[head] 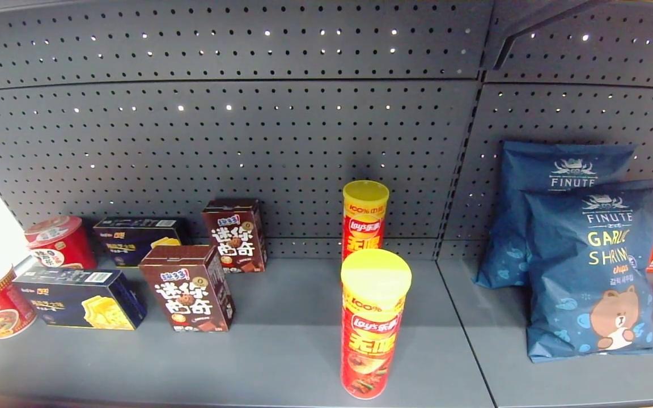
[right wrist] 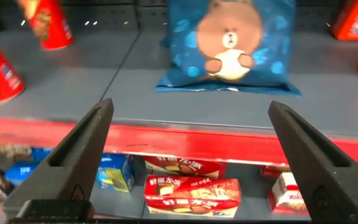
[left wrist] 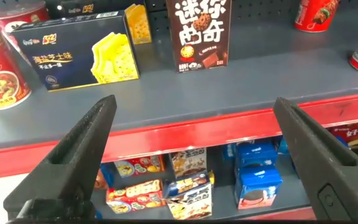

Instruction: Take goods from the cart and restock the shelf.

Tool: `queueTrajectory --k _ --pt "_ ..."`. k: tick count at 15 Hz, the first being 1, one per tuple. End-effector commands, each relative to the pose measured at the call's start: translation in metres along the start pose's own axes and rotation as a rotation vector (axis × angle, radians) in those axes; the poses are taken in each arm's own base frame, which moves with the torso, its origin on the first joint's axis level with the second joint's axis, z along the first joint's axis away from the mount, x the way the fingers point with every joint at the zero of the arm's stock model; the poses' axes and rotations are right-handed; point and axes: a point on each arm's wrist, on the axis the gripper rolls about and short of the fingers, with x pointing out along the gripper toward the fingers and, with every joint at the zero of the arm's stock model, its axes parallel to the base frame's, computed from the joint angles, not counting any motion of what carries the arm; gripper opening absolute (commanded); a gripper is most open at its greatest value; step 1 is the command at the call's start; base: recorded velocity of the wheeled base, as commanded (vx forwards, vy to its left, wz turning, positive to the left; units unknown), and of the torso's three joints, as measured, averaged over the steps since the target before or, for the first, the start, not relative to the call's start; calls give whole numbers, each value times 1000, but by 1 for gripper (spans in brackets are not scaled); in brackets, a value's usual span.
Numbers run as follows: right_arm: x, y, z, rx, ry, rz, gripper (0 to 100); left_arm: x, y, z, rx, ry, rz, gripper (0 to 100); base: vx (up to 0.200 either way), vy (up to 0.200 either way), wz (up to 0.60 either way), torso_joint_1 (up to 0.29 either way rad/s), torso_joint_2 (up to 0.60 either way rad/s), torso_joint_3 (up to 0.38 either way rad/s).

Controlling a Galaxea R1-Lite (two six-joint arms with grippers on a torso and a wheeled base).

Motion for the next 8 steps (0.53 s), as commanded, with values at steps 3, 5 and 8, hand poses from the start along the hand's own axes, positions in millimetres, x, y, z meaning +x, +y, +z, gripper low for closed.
queueTrajectory --k 3,5,8 --pt "0 -1 -6 -20 84 -14 100 0 0 0 0 -2 -3 100 0 0 0 0 0 0" --pt "0 -1 -6 -25 65 -48 100 0 0 0 -2 0 -3 100 0 0 0 0 0 0" --pt "0 -1 -6 -25 65 -50 100 0 0 0 -6 -2 -2 100 0 0 0 0 0 0"
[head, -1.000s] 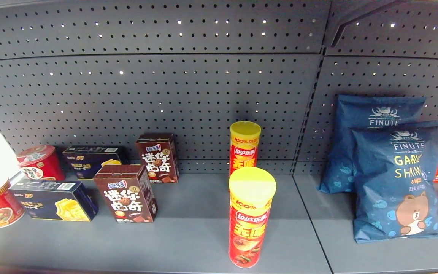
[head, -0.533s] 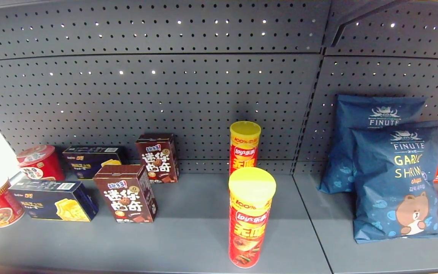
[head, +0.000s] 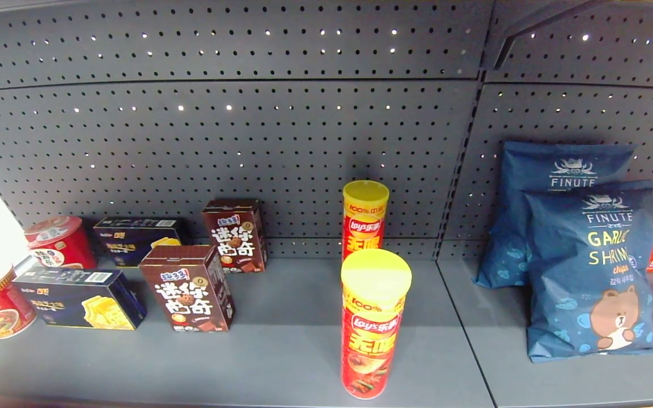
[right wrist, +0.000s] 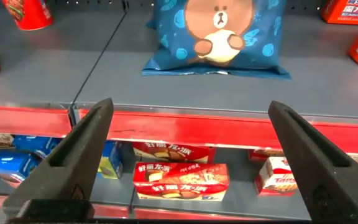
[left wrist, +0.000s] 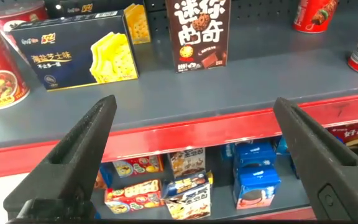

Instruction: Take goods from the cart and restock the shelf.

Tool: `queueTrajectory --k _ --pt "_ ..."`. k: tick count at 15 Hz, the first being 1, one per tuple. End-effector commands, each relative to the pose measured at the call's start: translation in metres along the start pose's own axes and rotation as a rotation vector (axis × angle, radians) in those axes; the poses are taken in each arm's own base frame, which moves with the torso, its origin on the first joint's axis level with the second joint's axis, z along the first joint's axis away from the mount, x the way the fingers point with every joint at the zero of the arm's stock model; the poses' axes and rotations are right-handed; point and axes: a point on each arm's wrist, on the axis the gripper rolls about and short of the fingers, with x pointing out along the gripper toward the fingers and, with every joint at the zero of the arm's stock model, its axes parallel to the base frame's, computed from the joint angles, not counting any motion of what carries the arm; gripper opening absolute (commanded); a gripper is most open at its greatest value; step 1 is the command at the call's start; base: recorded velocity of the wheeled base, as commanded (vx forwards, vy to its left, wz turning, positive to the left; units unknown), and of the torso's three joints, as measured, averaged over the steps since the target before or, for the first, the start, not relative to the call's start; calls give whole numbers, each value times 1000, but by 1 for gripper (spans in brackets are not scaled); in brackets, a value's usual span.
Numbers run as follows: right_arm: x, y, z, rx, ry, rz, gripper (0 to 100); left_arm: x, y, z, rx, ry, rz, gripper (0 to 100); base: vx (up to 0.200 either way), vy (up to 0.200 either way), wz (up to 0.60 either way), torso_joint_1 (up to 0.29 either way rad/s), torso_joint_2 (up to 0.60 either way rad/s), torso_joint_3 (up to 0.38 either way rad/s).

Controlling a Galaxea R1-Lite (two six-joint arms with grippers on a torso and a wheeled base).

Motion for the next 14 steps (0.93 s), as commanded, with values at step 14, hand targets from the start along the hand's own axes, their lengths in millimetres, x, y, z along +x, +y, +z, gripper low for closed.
queueTrajectory --k 14 --pt "-7 2 -3 9 -90 -93 100 0 0 0 -16 -1 12 100 0 0 0 0 0 0"
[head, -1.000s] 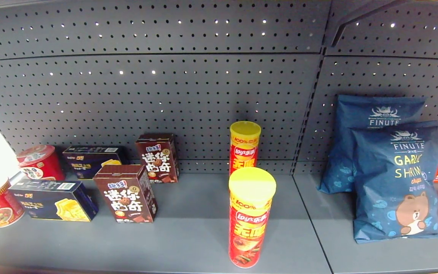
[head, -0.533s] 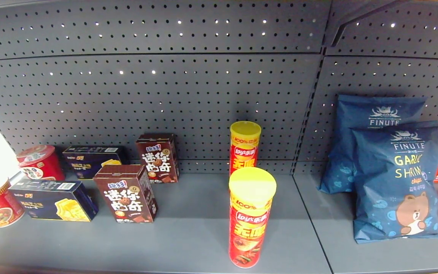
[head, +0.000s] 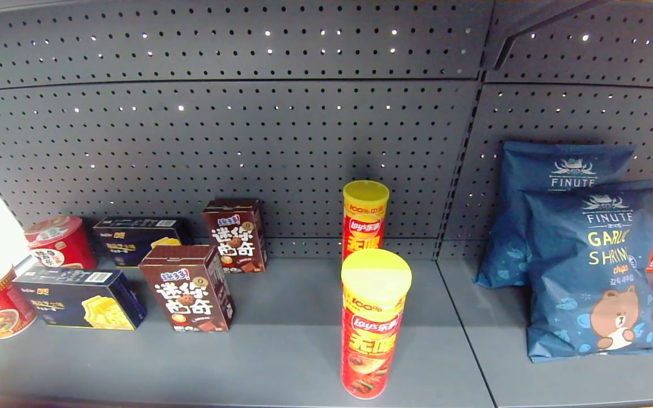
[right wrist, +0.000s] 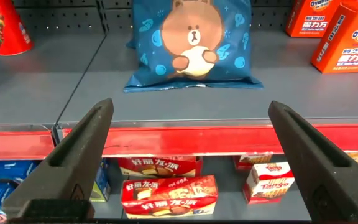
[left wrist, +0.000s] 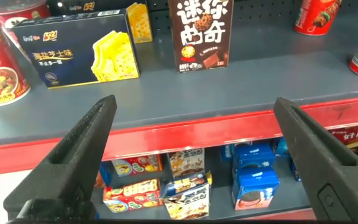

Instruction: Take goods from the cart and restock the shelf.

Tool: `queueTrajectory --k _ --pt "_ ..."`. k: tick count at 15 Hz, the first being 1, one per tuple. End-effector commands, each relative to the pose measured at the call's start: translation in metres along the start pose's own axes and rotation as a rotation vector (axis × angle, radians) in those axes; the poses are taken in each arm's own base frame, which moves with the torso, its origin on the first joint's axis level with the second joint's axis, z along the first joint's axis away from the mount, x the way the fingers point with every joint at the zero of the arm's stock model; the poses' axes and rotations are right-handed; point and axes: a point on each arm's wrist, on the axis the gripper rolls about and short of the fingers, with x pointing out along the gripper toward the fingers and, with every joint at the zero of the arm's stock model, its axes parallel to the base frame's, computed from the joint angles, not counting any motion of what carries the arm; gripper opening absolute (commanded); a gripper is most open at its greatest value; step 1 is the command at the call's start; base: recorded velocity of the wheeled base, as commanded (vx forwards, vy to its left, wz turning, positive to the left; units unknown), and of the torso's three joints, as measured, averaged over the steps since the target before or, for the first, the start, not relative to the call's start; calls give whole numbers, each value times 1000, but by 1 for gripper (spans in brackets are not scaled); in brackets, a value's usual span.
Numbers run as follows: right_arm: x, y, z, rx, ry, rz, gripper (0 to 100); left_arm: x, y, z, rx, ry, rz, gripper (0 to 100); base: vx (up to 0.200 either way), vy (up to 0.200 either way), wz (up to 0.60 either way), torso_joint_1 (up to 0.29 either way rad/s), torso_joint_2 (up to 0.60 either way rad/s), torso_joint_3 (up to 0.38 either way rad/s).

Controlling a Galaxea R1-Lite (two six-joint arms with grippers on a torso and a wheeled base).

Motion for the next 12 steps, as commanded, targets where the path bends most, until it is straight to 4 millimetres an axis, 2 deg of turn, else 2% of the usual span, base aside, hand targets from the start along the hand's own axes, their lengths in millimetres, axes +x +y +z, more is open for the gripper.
queueTrajectory --k 1,6,8,12 --pt "0 0 0 0 -3 1 100 0 0 0 0 -1 3 100 0 0 0 0 0 0" --pt "0 0 0 0 -3 1 100 0 0 0 4 0 12 100 0 0 0 0 0 0" --pt "0 0 0 0 -3 1 100 0 0 0 -2 2 20 100 0 -200 0 2 2 0" --pt "0 0 0 0 -3 1 100 0 0 0 -4 1 20 100 0 0 0 0 0 0"
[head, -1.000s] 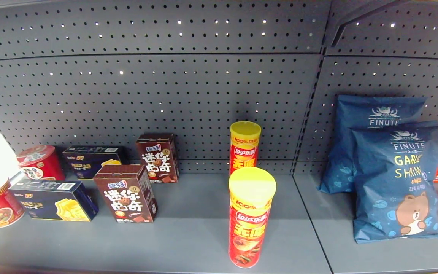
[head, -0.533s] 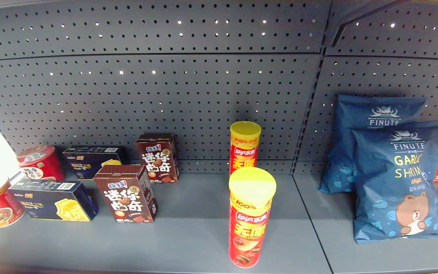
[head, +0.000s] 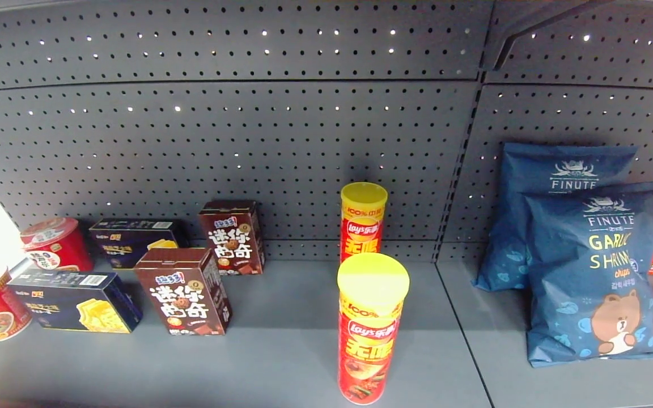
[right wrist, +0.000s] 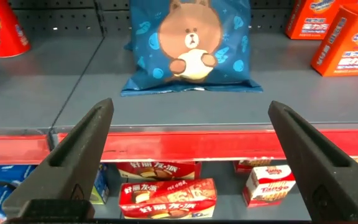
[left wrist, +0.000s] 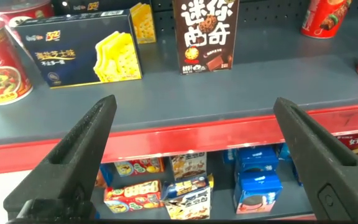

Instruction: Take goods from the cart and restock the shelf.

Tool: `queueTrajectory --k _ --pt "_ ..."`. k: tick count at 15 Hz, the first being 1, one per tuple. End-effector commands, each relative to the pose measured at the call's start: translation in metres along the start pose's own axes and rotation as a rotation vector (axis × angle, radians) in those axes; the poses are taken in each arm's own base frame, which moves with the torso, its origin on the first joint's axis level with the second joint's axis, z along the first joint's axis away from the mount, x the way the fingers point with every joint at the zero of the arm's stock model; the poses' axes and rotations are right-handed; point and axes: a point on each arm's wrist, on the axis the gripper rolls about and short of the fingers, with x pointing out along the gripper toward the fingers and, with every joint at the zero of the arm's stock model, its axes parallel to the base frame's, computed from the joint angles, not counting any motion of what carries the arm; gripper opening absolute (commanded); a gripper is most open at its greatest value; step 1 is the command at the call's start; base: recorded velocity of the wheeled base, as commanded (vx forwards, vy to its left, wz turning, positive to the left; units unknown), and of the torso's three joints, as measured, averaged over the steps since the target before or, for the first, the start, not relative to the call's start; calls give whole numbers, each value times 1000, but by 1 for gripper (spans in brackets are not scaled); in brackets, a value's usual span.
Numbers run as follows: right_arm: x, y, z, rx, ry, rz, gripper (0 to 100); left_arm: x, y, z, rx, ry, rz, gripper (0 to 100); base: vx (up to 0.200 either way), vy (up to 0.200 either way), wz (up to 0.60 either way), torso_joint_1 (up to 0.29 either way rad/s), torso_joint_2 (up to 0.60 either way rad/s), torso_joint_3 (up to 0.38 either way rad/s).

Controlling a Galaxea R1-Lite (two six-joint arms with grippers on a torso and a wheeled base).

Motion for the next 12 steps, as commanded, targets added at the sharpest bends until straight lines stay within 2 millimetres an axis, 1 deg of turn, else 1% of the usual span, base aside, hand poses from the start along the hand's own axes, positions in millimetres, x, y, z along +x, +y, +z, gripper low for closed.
queueTrajectory --k 1,12 --pt "0 0 0 0 0 -1 100 0 0 0 0 1 0 100 0 0 0 0 0 0" --pt "0 0 0 -1 1 6 100 0 0 0 0 1 0 100 0 0 0 0 0 0"
